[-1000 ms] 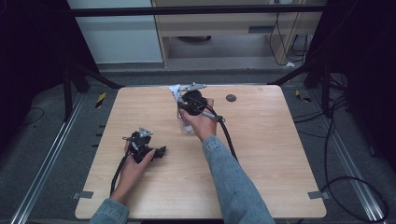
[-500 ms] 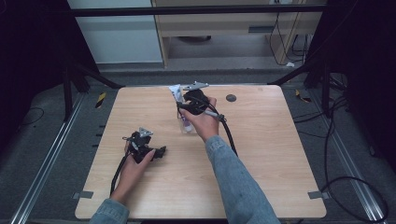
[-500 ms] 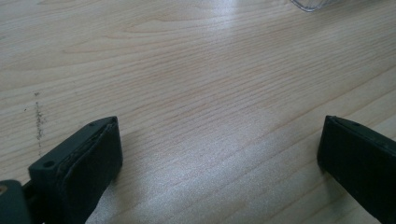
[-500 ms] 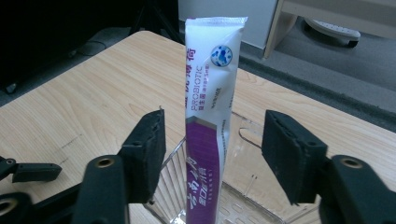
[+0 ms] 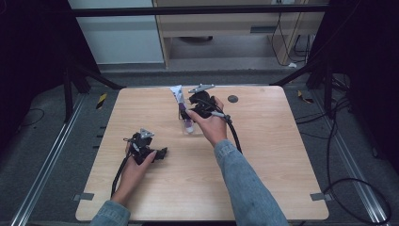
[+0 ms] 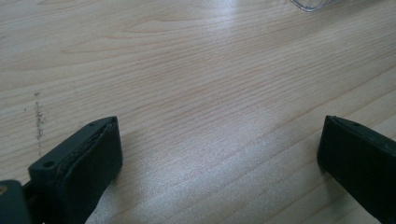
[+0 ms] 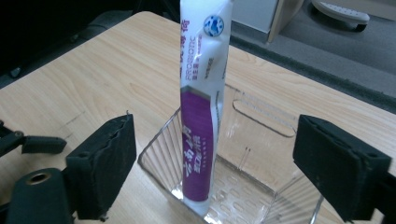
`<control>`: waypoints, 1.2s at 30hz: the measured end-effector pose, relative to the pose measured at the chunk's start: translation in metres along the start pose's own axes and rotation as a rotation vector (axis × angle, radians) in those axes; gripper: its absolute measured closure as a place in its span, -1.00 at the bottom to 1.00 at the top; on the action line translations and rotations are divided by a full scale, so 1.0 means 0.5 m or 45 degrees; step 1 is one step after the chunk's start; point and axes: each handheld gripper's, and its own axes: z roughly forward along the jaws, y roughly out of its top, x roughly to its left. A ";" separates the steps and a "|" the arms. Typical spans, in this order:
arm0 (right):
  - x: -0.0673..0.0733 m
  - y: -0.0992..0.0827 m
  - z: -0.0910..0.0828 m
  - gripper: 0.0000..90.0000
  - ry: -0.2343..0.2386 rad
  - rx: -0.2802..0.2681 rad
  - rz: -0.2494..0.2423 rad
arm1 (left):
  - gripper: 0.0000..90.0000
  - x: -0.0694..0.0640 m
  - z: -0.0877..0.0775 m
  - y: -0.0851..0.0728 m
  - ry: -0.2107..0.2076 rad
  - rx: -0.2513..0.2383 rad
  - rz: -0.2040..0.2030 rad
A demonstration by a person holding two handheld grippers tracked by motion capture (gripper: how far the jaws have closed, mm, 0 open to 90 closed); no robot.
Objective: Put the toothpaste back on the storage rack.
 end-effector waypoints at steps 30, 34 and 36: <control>-0.082 -0.089 -0.127 -0.80 -0.090 -0.073 -0.045 | -1.00 0.000 0.000 0.000 0.000 0.003 0.003; -0.091 -0.099 -0.135 -0.80 -0.098 -0.069 -0.034 | -1.00 0.000 0.000 0.000 0.000 0.003 0.002; -0.100 -0.108 -0.144 -0.80 -0.109 -0.070 -0.023 | -1.00 0.000 0.000 0.000 0.000 0.003 0.002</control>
